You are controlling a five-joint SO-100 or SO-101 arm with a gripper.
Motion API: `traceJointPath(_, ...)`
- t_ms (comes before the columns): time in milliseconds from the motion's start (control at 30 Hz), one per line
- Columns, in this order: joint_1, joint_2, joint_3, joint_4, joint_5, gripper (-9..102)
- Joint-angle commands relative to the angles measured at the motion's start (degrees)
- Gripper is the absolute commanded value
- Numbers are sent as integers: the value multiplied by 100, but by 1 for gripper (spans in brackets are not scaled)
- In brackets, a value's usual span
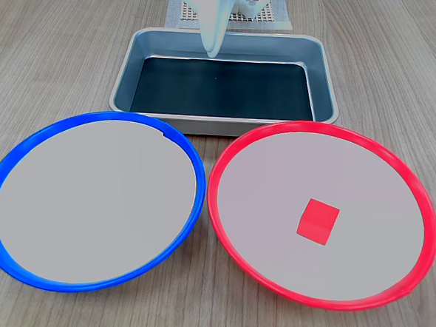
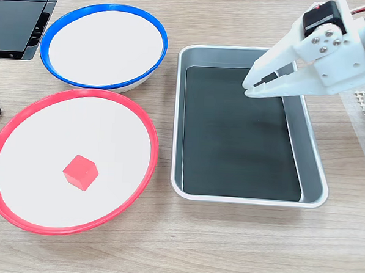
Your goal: Move a red block from tray to red dish
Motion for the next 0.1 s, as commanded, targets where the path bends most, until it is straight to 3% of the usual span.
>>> traceJointPath(0,-18,141,9,18,-9,0)
traceJointPath(67,-18,141,9,18,-9,0)
